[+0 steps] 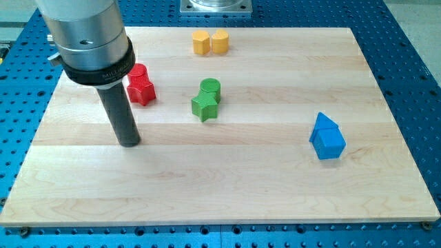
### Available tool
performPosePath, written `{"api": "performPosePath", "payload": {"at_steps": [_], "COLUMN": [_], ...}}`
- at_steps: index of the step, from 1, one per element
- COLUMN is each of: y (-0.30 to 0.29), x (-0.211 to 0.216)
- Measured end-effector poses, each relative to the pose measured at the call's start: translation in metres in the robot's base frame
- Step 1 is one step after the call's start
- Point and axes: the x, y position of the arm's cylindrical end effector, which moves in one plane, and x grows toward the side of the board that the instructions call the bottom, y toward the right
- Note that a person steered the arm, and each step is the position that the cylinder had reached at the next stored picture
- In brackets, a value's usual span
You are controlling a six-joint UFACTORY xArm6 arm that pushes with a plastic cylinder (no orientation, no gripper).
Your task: Move the green blocks slightly to the left
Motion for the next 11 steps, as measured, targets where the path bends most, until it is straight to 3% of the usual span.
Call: {"api": "performPosePath", "payload": {"at_steps": [2,4,6,7,8,11], "y": [-0.011,0.089,0.166,0.164,0.164,0.133], "x": [0.005,0.017,-0.063,-0.106,-0.119,-0.12]}}
